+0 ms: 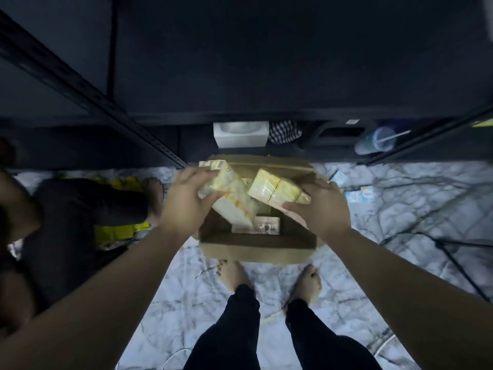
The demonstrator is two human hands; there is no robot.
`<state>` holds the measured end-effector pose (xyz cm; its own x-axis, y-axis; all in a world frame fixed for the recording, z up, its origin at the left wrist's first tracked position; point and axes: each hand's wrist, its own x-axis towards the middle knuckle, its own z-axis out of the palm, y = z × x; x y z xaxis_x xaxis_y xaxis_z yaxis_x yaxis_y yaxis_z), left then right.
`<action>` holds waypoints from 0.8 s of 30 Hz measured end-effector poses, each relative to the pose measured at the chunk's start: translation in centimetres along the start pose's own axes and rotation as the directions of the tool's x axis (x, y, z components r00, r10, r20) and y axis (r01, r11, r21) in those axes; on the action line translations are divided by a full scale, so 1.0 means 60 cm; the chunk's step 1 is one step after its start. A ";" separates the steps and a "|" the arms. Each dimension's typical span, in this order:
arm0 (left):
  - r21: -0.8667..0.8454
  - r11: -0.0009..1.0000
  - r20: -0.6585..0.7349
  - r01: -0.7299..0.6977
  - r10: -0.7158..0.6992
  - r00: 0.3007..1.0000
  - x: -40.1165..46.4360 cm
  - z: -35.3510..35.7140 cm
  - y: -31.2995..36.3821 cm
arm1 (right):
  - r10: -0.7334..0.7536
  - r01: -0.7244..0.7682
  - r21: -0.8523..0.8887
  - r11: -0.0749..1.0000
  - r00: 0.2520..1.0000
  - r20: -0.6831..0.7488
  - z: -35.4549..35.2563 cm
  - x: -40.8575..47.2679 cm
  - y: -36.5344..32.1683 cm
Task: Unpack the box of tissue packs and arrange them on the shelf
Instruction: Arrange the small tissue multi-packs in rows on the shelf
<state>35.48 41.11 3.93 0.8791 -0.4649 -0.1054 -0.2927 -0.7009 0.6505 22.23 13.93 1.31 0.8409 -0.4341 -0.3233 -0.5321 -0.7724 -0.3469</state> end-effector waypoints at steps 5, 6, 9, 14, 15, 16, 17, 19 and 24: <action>-0.068 0.997 -0.128 -0.048 0.039 0.991 -0.037 -0.128 0.122 | -0.062 0.084 0.134 0.987 0.985 -0.160 -0.174 -0.067 -0.029; -0.089 0.994 -0.154 -0.059 0.045 0.987 -0.042 -0.150 0.146 | -0.080 0.108 0.144 0.984 0.979 -0.190 -0.204 -0.077 -0.033; -0.113 0.988 -0.219 -0.102 0.075 0.973 -0.051 -0.212 0.216 | -0.091 0.142 0.179 0.973 0.959 -0.267 -0.284 -0.108 -0.048; -0.128 0.964 -0.343 -0.234 0.179 0.922 -0.058 -0.312 0.325 | -0.097 0.229 0.310 0.923 0.917 -0.388 -0.400 -0.155 -0.075; -0.130 0.959 -0.368 -0.253 0.190 0.910 -0.059 -0.332 0.345 | -0.108 0.249 0.314 0.916 0.908 -0.405 -0.424 -0.162 -0.080; -0.135 0.954 -0.388 -0.267 0.198 0.900 -0.062 -0.350 0.365 | -0.121 0.269 0.314 0.910 0.900 -0.419 -0.447 -0.167 -0.085; -0.142 0.950 -0.403 -0.278 0.201 0.893 -0.064 -0.368 0.385 | -0.137 0.292 0.311 0.905 0.890 -0.435 -0.471 -0.171 -0.091; -0.154 0.942 -0.436 -0.297 0.205 0.876 -0.067 -0.402 0.423 | -0.169 0.337 0.296 0.894 0.864 -0.473 -0.519 -0.177 -0.103; -0.109 0.930 -0.532 -0.351 0.244 0.811 -0.065 -0.482 0.511 | -0.231 0.447 0.299 0.843 0.803 -0.550 -0.628 -0.181 -0.149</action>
<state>33.95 37.06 46.05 0.8417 -0.2599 0.4732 -0.5397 -0.4294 0.7241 21.60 8.07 41.11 0.8523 -0.4254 0.3043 -0.1028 -0.7067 -0.7000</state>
